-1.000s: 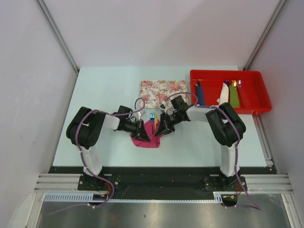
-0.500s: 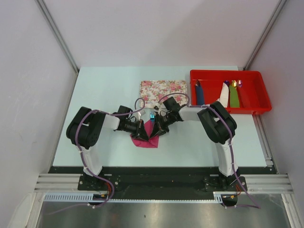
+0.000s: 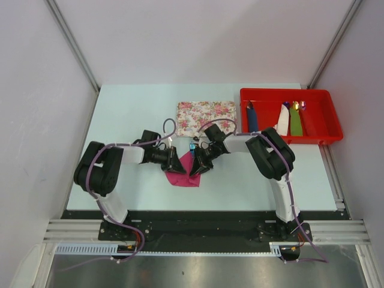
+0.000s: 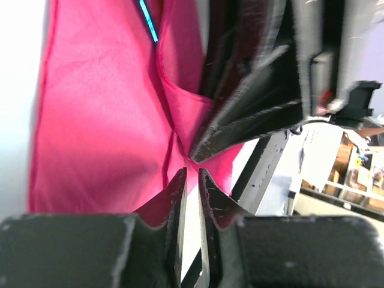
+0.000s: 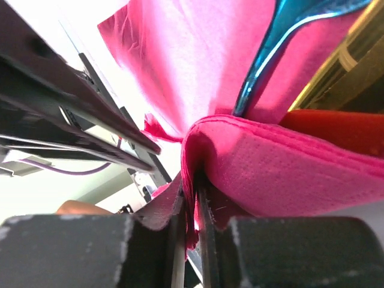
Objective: Place the utensils on the paper napkin and roll it up
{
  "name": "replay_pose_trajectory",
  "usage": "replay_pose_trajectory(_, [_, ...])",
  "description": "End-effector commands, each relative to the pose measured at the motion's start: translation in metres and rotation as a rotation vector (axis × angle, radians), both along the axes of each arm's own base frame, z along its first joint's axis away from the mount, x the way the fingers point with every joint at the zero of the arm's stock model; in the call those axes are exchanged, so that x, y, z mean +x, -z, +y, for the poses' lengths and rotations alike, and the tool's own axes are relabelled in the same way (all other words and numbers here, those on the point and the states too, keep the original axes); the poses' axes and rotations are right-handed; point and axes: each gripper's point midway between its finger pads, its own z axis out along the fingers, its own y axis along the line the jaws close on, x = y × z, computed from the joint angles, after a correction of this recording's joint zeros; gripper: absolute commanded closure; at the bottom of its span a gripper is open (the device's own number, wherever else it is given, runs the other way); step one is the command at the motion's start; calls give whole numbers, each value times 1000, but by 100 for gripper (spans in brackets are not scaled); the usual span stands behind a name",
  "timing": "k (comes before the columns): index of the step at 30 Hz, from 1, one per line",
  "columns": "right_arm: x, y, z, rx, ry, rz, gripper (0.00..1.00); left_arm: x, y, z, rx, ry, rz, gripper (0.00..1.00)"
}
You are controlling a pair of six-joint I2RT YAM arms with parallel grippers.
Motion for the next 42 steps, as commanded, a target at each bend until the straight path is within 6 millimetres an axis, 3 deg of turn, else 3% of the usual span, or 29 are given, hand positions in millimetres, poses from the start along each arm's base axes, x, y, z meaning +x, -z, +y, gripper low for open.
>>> replay_pose_trajectory(1, [5, 14, 0, -40, 1, -39, 82, 8, -21, 12, -25, -26, -84, 80])
replay_pose_trajectory(8, [8, 0, 10, -6, 1, -50, 46, 16, -25, 22, -52, -107, -59, 70])
replay_pose_trajectory(12, [9, -4, 13, -3, -2, -58, 34, 38, -37, 29, -83, -181, -102, 57])
replay_pose_trajectory(19, [9, -4, 17, 3, -7, -43, 36, 54, -54, 37, -135, -248, -125, 54])
replay_pose_trajectory(22, [8, -2, 16, -3, -8, -47, 42, 54, -57, 31, -164, -234, -115, 63])
replay_pose_trajectory(26, [8, 1, 15, -9, -7, -43, 47, 40, -47, 15, -153, -166, -63, 76])
replay_pose_trajectory(32, [7, 1, 15, -5, -12, -45, 50, 27, -32, 4, -119, -145, -5, 80])
replay_pose_trajectory(37, [6, 0, 14, -5, -13, -45, 53, 29, -23, 3, -90, -159, 17, 69])
replay_pose_trajectory(42, [7, 1, 11, -9, -11, -47, 57, 28, -24, 13, -35, -162, -14, 50])
